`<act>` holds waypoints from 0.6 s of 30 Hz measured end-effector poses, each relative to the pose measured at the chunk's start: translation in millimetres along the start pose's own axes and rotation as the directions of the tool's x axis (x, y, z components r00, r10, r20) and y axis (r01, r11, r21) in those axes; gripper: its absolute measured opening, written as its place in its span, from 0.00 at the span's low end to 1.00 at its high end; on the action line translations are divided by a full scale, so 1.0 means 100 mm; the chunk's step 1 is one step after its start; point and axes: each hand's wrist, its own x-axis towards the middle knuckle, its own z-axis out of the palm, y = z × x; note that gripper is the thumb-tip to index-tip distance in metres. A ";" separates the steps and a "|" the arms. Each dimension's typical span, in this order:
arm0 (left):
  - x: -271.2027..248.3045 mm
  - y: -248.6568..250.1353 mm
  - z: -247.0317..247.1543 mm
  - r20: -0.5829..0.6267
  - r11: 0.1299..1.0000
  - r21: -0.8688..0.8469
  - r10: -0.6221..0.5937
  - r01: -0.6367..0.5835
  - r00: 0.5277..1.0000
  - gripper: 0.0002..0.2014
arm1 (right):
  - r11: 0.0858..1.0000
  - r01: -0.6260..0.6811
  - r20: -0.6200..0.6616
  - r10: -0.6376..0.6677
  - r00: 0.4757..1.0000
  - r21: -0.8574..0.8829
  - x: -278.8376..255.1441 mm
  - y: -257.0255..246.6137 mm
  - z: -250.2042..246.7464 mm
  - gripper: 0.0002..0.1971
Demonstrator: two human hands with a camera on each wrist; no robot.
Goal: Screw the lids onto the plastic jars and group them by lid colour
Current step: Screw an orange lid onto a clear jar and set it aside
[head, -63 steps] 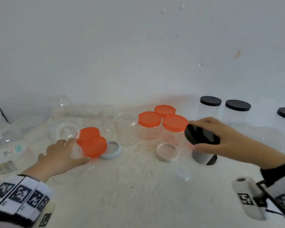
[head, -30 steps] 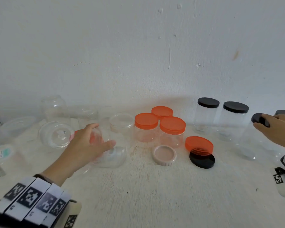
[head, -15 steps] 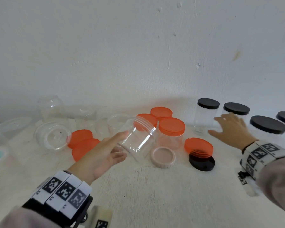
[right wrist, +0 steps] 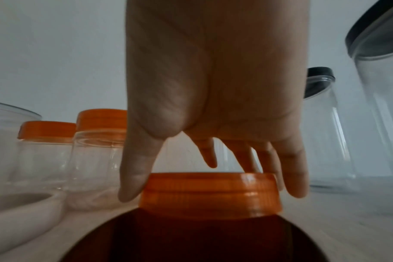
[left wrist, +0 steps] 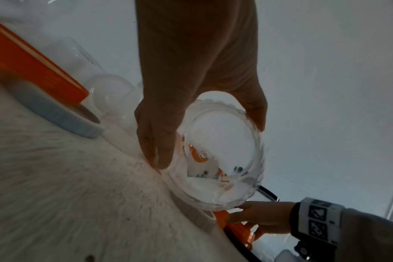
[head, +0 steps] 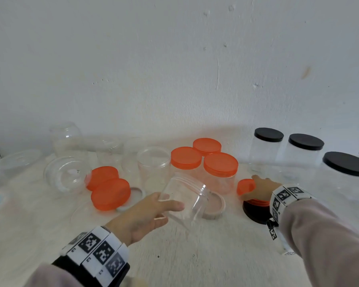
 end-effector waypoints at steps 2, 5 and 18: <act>0.00 -0.02 0.01 -0.015 0.999 0.034 0.012 -0.012 1.000 0.46 | 1.000 -0.010 -0.009 0.010 1.000 -0.010 -0.03 0.02 0.00 0.46; -0.01 -0.02 0.01 0.012 0.995 0.097 0.014 -0.015 1.000 0.46 | 1.000 -0.014 -0.034 0.014 0.999 0.017 -0.10 0.06 -0.05 0.48; 0.04 -0.14 0.03 0.128 0.953 0.300 0.007 -0.045 0.992 0.53 | 0.926 0.334 -0.203 -0.298 0.933 0.178 -0.66 -0.04 -0.49 0.58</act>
